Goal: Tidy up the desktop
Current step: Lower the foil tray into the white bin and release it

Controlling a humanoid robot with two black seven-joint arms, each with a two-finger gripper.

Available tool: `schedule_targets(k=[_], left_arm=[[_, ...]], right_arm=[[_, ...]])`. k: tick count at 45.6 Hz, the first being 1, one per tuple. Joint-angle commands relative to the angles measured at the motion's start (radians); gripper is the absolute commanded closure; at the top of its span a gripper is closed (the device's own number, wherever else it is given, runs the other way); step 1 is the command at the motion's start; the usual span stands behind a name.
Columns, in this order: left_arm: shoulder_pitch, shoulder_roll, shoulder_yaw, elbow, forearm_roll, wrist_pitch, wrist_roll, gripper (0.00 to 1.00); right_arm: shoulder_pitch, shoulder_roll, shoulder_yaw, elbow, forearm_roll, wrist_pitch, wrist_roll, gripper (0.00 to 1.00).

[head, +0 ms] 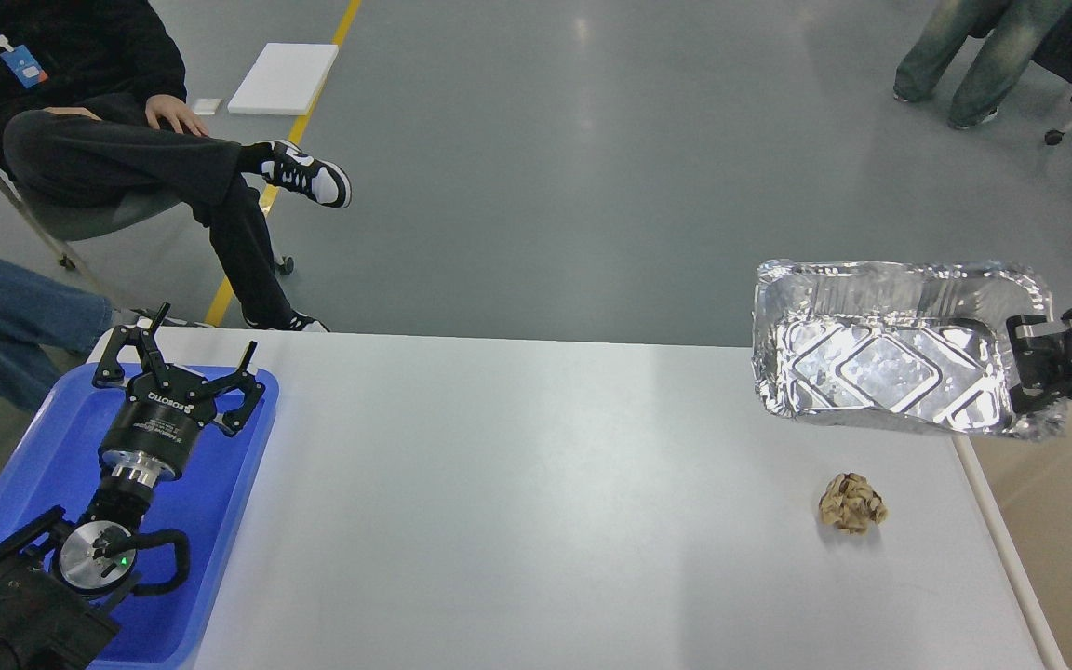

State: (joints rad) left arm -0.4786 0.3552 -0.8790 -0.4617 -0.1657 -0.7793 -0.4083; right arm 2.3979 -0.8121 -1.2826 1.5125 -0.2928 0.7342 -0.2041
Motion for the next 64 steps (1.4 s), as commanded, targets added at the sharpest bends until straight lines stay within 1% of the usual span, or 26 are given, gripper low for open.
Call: schedule_targets(k=[1, 8, 15, 22, 30, 39, 47, 51, 58, 64], left_arm=[[0.0, 0.001, 0.0, 0.0, 0.0, 0.0, 0.0, 0.01], [0.0, 0.001, 0.0, 0.0, 0.0, 0.0, 0.0, 0.01], [0.0, 0.001, 0.0, 0.0, 0.0, 0.0, 0.0, 0.01], [0.002, 0.001, 0.0, 0.0, 0.0, 0.0, 0.0, 0.01], [0.002, 0.001, 0.0, 0.0, 0.0, 0.0, 0.0, 0.01], [0.002, 0.001, 0.0, 0.0, 0.0, 0.0, 0.0, 0.01], [0.002, 0.001, 0.0, 0.0, 0.0, 0.0, 0.0, 0.01], [0.002, 0.001, 0.0, 0.0, 0.0, 0.0, 0.0, 0.01], [0.002, 0.001, 0.0, 0.0, 0.0, 0.0, 0.0, 0.01], [0.002, 0.001, 0.0, 0.0, 0.0, 0.0, -0.001, 0.01]], right_arm=[[-0.063, -0.104, -0.053, -0.106, 0.0, -0.056, 0.0, 1.0], [-0.154, -0.2, -0.049, -0.215, 0.009, -0.119, 0.0, 1.0], [-0.316, -0.272, 0.0, -0.317, 0.011, -0.183, 0.0, 1.0], [-0.466, -0.32, 0.1, -0.38, 0.011, -0.259, 0.0, 1.0], [-0.683, -0.332, 0.258, -0.466, 0.033, -0.323, 0.0, 1.0], [-0.85, -0.32, 0.35, -0.537, 0.075, -0.36, 0.0, 1.0], [-1.022, -0.302, 0.492, -0.581, 0.106, -0.44, 0.0, 1.0], [-1.137, -0.273, 0.584, -0.641, 0.106, -0.46, 0.0, 1.0], [-1.327, -0.233, 0.756, -0.752, 0.106, -0.461, 0.0, 1.0], [-1.462, -0.167, 0.861, -0.885, 0.113, -0.466, 0.0, 1.0]])
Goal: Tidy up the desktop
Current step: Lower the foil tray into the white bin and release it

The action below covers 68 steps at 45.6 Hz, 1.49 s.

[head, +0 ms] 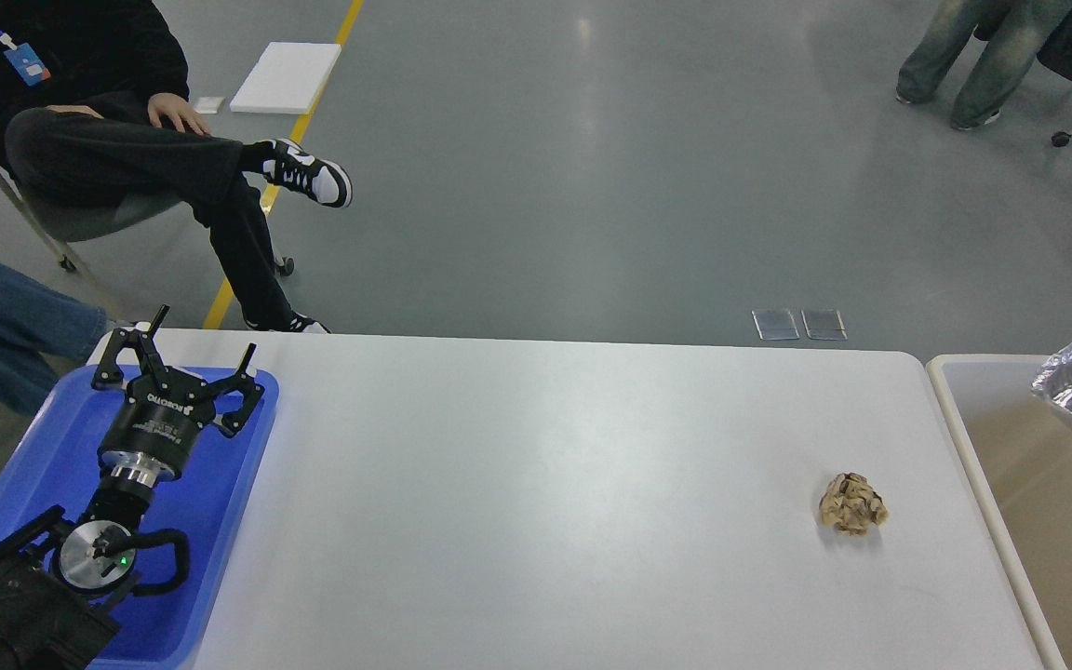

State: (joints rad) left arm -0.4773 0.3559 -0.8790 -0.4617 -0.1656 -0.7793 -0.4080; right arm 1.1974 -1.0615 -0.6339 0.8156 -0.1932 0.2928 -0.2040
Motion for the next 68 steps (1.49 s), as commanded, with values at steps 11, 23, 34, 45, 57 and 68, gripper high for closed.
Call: schedule_targets(k=[11, 23, 34, 45, 57, 68], left_arm=[[-0.001, 0.0, 0.0, 0.0, 0.0, 0.0, 0.0, 0.01], [-0.001, 0.0, 0.0, 0.0, 0.0, 0.0, 0.0, 0.01], [-0.001, 0.0, 0.0, 0.0, 0.0, 0.0, -0.002, 0.01], [-0.001, 0.0, 0.0, 0.0, 0.0, 0.0, 0.0, 0.01], [-0.001, 0.0, 0.0, 0.0, 0.0, 0.0, 0.0, 0.01], [-0.001, 0.0, 0.0, 0.0, 0.0, 0.0, 0.0, 0.01]], right_arm=[[-0.423, 0.193, 0.359, -0.363, 0.069, -0.037, 0.0, 1.0], [-0.555, 0.446, 0.531, -0.708, 0.069, -0.055, 0.0, 1.0], [-0.575, 0.494, 0.588, -0.766, 0.069, -0.11, 0.0, 1.0], [-0.576, 0.514, 0.588, -0.765, 0.069, -0.187, 0.002, 1.0], [-0.573, 0.499, 0.566, -0.768, 0.063, -0.21, 0.006, 0.0], [-0.573, 0.518, 0.573, -0.751, 0.066, -0.213, 0.005, 0.0]])
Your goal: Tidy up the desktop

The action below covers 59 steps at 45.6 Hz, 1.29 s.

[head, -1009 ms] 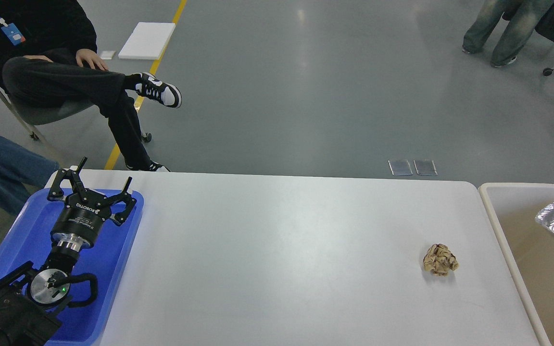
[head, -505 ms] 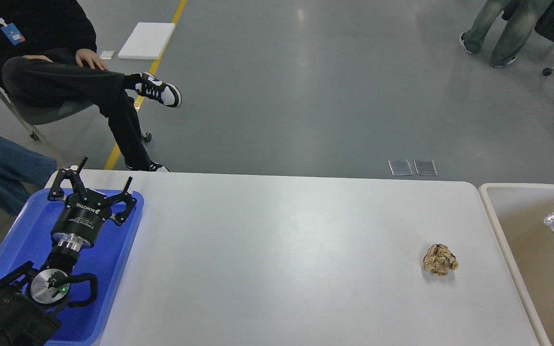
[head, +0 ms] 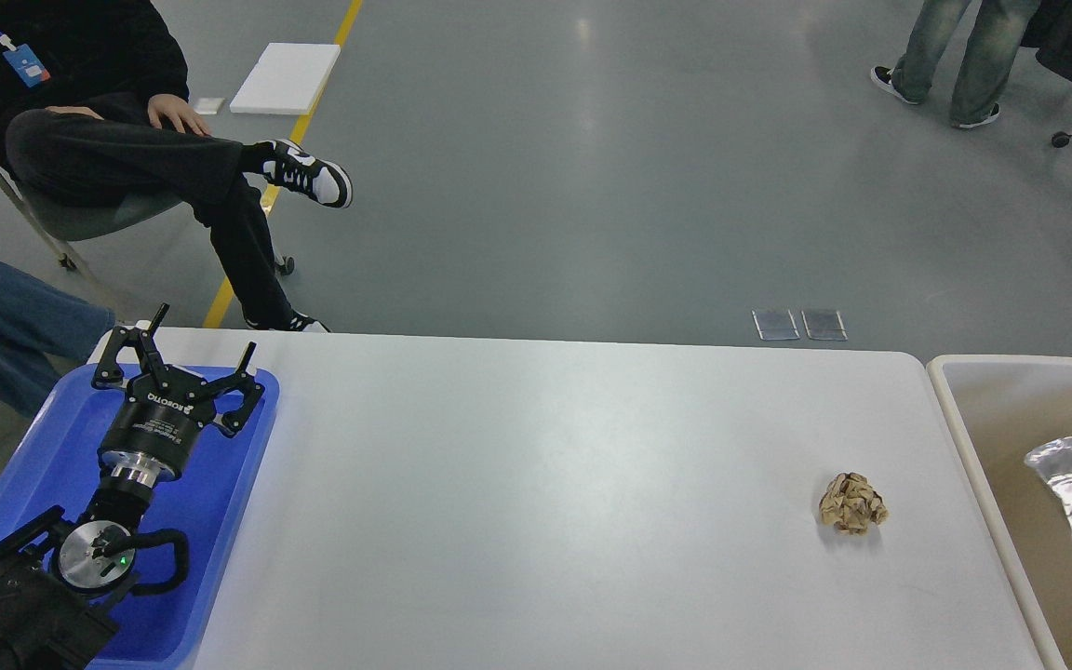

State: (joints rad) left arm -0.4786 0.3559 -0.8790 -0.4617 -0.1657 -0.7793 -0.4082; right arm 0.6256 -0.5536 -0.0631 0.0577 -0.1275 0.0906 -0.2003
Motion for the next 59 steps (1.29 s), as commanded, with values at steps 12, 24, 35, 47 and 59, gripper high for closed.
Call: schedule_targets(k=[12, 24, 35, 47, 59], left_arm=[[0.0, 0.0, 0.0, 0.0, 0.0, 0.0, 0.0, 0.01], [0.0, 0.0, 0.0, 0.0, 0.0, 0.0, 0.0, 0.01], [0.0, 0.0, 0.0, 0.0, 0.0, 0.0, 0.0, 0.01], [-0.002, -0.002, 0.0, 0.0, 0.0, 0.0, 0.0, 0.01], [-0.002, -0.002, 0.0, 0.0, 0.0, 0.0, 0.0, 0.01]], right_arm=[[0.019, 0.012, -0.01, -0.004, -0.014, -0.008, -0.004, 0.0], [0.175, -0.142, -0.202, 0.276, -0.017, 0.024, -0.005, 0.0], [0.399, -0.31, -0.431, 0.689, -0.032, 0.004, -0.005, 0.0], [0.626, -0.331, -0.587, 0.859, -0.024, 0.021, -0.005, 0.0], [0.862, -0.312, -0.84, 0.976, -0.029, 0.107, -0.005, 0.0]])
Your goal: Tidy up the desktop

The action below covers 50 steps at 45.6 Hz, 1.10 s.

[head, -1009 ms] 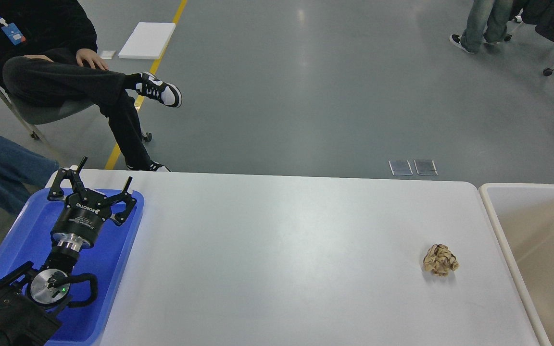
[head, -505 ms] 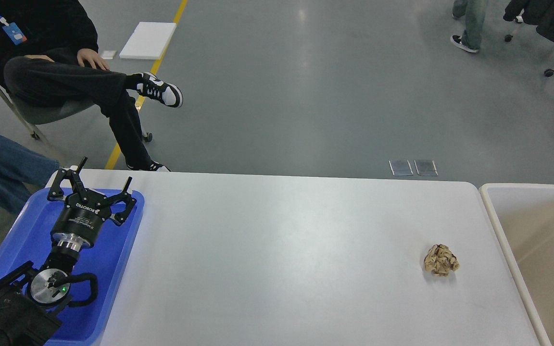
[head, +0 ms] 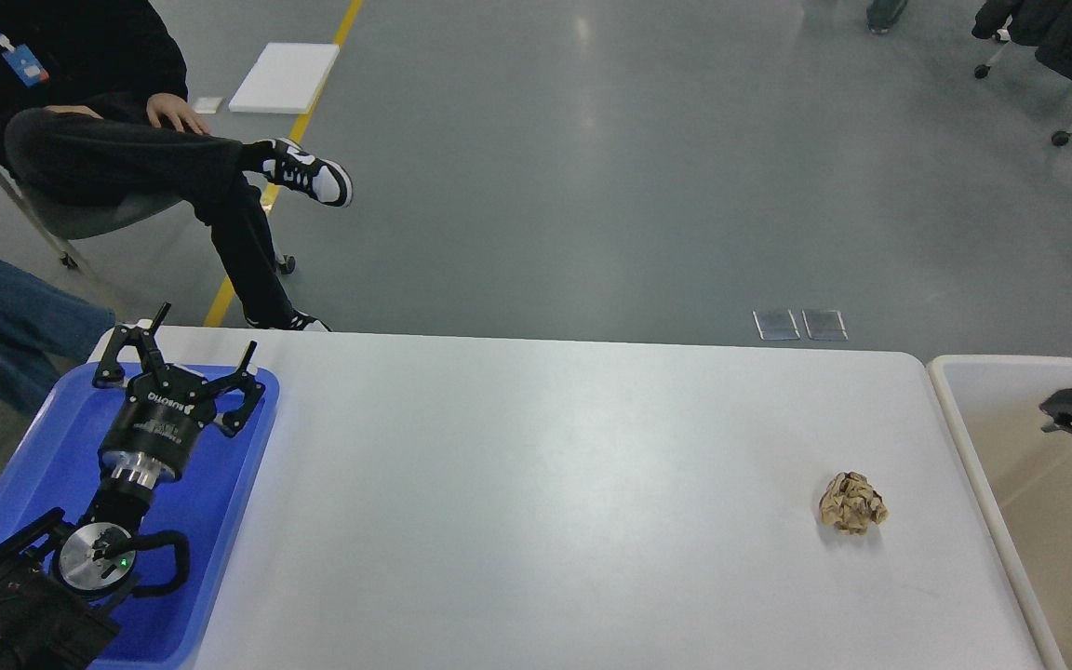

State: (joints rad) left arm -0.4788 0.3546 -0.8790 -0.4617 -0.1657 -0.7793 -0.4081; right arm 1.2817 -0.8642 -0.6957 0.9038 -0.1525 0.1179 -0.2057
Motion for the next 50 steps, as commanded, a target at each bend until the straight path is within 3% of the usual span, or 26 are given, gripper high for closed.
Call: schedule_targets(k=[1, 8, 18, 30, 50], left_arm=[[-0.001, 0.0, 0.0, 0.0, 0.0, 0.0, 0.0, 0.01], [-0.001, 0.0, 0.0, 0.0, 0.0, 0.0, 0.0, 0.01], [-0.001, 0.0, 0.0, 0.0, 0.0, 0.0, 0.0, 0.01], [-0.001, 0.0, 0.0, 0.0, 0.0, 0.0, 0.002, 0.01], [-0.001, 0.0, 0.0, 0.0, 0.0, 0.0, 0.002, 0.01]], right_arm=[[0.22, 0.001, -0.224, 0.138, -0.004, 0.104, 0.002, 0.0], [0.304, 0.054, -0.292, 0.158, -0.002, 0.276, 0.002, 0.0], [0.497, 0.277, -0.462, 0.227, -0.01, 0.434, 0.0, 0.0], [0.742, 0.352, -0.472, 0.339, -0.024, 0.661, 0.002, 0.0], [0.975, 0.347, -0.49, 0.417, -0.009, 0.668, 0.005, 0.0]])
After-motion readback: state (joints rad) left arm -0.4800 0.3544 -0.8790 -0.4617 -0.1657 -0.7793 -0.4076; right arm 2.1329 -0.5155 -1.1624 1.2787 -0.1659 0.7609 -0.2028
